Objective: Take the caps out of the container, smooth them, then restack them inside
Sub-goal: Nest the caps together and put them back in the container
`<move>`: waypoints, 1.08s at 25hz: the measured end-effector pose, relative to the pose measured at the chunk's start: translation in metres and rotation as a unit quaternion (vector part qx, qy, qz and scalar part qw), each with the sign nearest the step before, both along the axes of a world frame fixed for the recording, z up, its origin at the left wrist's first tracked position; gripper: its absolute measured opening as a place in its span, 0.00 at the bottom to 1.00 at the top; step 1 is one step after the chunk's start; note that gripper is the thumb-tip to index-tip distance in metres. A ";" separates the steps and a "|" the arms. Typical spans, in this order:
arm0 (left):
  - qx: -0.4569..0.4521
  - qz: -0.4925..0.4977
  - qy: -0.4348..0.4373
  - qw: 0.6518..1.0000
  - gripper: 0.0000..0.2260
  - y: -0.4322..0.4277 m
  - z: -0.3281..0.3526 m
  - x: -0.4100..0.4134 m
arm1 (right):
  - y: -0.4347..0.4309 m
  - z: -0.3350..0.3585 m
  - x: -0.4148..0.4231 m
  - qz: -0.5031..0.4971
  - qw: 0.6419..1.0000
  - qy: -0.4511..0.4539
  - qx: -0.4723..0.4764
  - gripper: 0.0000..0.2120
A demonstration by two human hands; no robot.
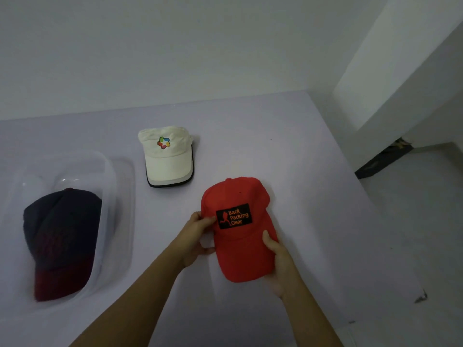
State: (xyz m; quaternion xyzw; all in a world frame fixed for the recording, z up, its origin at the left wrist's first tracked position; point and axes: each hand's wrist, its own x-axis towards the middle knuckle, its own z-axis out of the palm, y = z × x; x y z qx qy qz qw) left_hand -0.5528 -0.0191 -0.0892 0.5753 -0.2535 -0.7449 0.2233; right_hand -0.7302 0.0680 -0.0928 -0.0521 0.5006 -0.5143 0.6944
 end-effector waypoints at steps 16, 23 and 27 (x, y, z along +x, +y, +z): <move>-0.197 0.083 0.039 0.976 0.24 -0.094 0.151 0.240 | -0.108 0.105 0.222 0.150 0.964 0.024 -0.220 0.37; -0.251 0.168 0.012 0.953 0.27 -0.131 0.163 0.354 | -0.135 0.062 0.320 0.368 0.791 0.454 -0.181 0.28; -0.270 0.187 0.010 0.944 0.29 -0.141 0.162 0.380 | -0.163 0.041 0.343 0.509 0.632 0.559 -0.168 0.52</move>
